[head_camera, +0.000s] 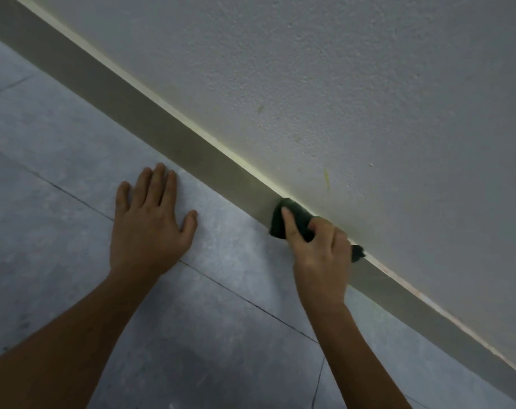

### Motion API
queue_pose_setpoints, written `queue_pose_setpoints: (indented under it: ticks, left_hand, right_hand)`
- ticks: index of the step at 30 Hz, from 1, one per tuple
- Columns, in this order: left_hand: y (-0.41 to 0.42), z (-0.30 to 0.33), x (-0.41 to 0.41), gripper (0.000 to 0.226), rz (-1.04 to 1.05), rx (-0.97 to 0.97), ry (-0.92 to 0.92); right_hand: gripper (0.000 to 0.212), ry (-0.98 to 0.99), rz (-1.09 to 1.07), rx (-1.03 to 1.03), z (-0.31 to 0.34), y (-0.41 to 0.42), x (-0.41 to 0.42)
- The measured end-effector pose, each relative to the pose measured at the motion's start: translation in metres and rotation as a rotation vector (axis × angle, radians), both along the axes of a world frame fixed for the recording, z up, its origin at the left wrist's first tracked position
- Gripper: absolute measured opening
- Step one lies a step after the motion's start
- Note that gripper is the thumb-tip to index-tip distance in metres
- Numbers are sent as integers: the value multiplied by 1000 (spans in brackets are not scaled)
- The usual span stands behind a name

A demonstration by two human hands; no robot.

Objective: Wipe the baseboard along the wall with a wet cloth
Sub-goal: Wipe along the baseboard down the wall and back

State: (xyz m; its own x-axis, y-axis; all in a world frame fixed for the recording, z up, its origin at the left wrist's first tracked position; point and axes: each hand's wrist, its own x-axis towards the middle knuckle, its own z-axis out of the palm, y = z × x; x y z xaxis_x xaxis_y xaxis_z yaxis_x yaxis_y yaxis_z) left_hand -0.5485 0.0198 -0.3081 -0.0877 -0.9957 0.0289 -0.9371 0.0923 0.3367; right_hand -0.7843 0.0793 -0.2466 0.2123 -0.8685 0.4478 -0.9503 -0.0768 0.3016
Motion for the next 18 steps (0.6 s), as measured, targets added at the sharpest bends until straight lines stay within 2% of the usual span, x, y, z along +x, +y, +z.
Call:
queue_pose_setpoints:
  ticks: [4,8,11,15,18]
  left_hand:
    - [2,0,4,76,-9,3,-1]
    - [0,1,-1,76,-3,1,2]
    - [2,1,0,76,-7,1,-7]
    - [1,3,2,77,-6,11,-17]
    - [0,1,3,78,-15,21,-28]
  right_hand:
    - [61,113,57,175,-8,13,-8]
    - [53,39,15,-32,0,11,-22]
    - [52,101,42,37,-6,14,-16]
    - [52,-8,94,-29,3,-24,34]
    - [44,-14,100,-41,12,-59,86]
